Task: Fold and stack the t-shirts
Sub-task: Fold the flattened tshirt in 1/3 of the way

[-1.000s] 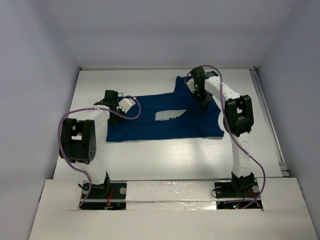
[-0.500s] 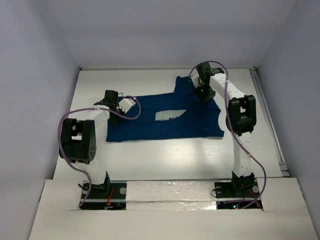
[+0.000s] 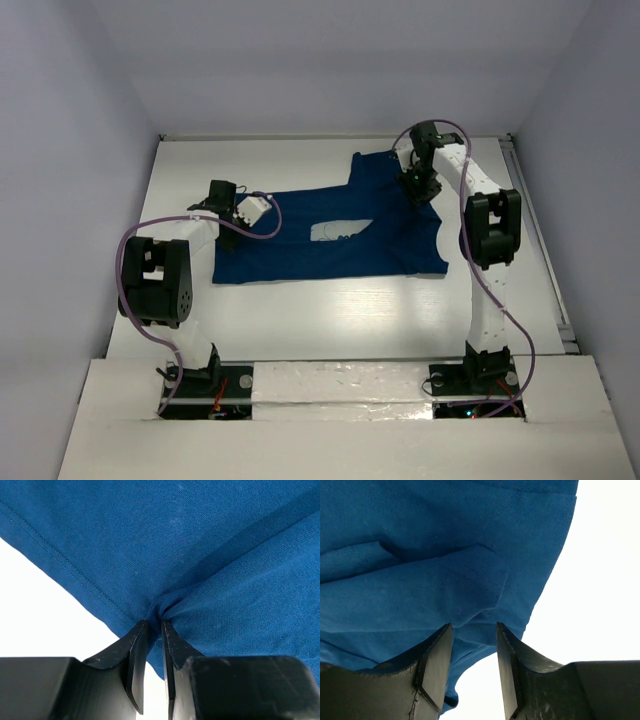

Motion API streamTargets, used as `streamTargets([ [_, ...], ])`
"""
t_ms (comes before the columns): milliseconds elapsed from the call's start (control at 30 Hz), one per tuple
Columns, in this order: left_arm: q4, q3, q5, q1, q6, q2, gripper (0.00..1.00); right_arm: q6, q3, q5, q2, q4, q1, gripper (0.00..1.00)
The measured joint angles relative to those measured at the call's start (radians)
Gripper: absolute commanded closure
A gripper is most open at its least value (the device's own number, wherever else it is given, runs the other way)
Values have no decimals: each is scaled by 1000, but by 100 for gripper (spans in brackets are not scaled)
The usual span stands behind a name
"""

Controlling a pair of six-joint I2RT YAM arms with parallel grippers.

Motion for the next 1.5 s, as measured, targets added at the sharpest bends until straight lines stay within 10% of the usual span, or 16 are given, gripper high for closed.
streamTargets([
  [1500,-17,6,32,0,-19,-30,79,17,3,-96,23,-37,-25,60],
])
